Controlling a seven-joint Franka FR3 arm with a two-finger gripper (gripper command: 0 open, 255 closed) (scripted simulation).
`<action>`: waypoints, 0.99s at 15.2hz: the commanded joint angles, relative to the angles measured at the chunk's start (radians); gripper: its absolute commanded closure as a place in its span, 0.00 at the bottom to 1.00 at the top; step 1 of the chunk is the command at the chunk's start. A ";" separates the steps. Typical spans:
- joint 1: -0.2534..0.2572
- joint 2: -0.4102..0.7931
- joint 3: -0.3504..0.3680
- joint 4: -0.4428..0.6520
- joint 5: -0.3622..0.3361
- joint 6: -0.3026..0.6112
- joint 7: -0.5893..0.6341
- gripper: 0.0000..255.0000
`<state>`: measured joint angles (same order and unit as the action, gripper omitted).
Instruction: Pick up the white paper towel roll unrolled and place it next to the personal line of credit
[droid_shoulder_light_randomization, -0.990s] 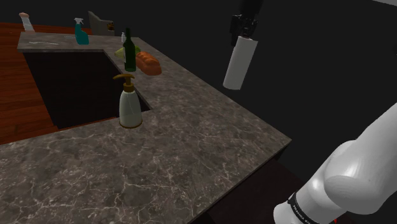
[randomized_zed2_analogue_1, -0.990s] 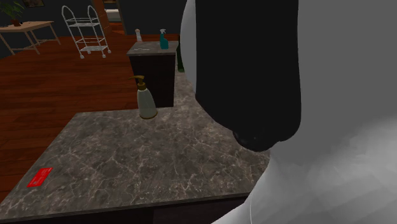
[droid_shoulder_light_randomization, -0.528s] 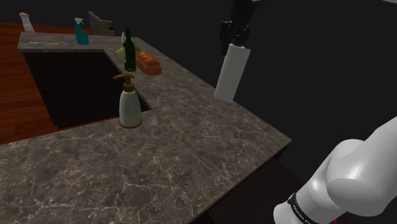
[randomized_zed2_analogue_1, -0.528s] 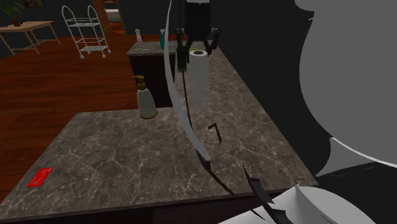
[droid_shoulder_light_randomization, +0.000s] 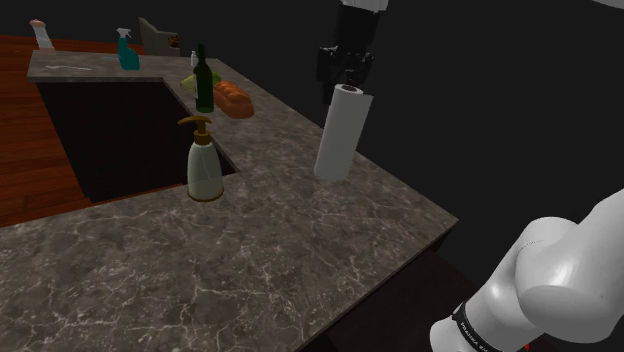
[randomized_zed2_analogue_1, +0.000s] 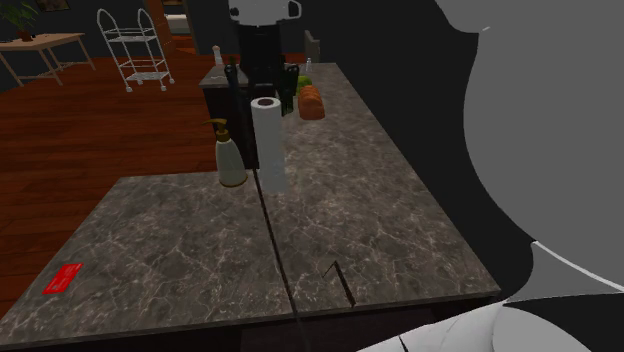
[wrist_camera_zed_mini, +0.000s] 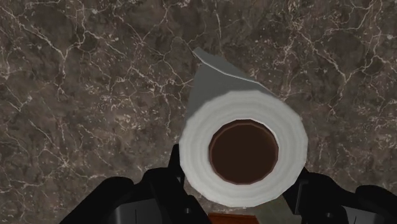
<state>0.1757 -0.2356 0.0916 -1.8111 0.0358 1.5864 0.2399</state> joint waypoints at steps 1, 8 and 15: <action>0.021 -0.015 0.033 -0.038 0.009 0.025 0.053 1.00; 0.084 0.001 0.141 -0.081 0.030 0.090 0.217 1.00; 0.148 0.071 0.250 -0.068 0.030 0.152 0.388 1.00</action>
<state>0.3146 -0.1803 0.3253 -1.8868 0.0673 1.7301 0.6005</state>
